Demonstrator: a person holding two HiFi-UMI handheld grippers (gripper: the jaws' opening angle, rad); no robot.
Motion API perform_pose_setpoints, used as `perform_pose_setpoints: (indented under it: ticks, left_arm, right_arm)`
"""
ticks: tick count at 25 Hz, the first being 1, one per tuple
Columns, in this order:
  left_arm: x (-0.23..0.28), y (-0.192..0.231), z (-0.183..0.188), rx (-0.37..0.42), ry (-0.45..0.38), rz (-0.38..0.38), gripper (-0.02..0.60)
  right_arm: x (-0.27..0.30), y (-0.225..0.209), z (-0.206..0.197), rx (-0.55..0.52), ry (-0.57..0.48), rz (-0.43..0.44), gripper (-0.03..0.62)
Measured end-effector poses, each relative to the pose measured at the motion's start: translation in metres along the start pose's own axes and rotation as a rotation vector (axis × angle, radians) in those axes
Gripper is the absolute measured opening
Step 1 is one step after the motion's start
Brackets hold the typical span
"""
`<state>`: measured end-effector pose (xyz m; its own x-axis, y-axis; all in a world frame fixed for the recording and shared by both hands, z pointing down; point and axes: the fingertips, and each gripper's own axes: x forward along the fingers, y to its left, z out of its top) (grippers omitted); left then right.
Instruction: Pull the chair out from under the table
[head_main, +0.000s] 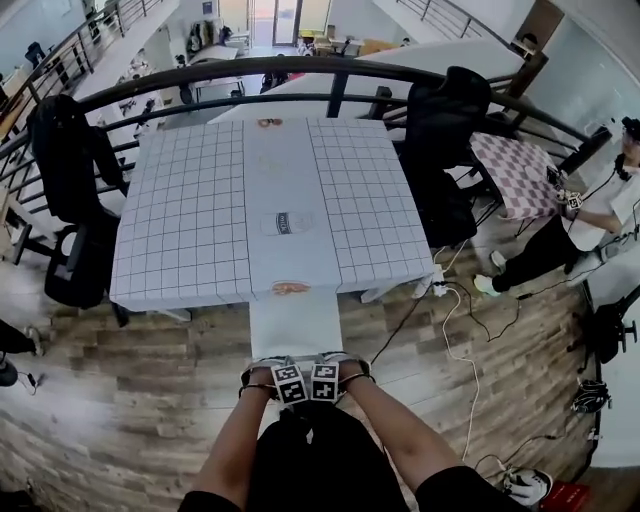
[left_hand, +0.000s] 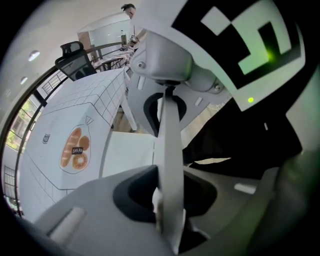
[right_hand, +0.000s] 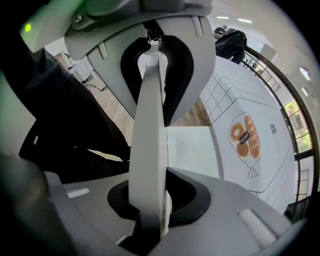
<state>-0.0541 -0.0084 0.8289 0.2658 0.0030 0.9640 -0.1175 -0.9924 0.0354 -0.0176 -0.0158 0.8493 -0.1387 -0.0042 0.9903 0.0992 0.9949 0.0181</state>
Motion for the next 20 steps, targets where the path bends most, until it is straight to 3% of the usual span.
perform_pose_setpoints:
  ticks: [9, 15, 17, 20]
  left_arm:
    - [0.003, -0.031, 0.0, 0.035, -0.015, -0.022, 0.086]
    - [-0.009, -0.063, 0.006, -0.059, -0.044, -0.06, 0.095]
    - [-0.013, -0.085, 0.007, -0.051, -0.028, -0.061, 0.092]
    - [-0.005, -0.084, 0.007, -0.06, -0.028, -0.062, 0.094]
  right_arm:
    - [0.002, 0.032, -0.001, 0.048, 0.003, 0.004, 0.074]
    - [-0.01, 0.063, -0.003, 0.025, 0.009, -0.002, 0.072]
    - [-0.015, 0.083, -0.002, 0.017, -0.002, -0.001, 0.072]
    - [-0.008, 0.08, -0.005, 0.012, 0.015, 0.002, 0.075]
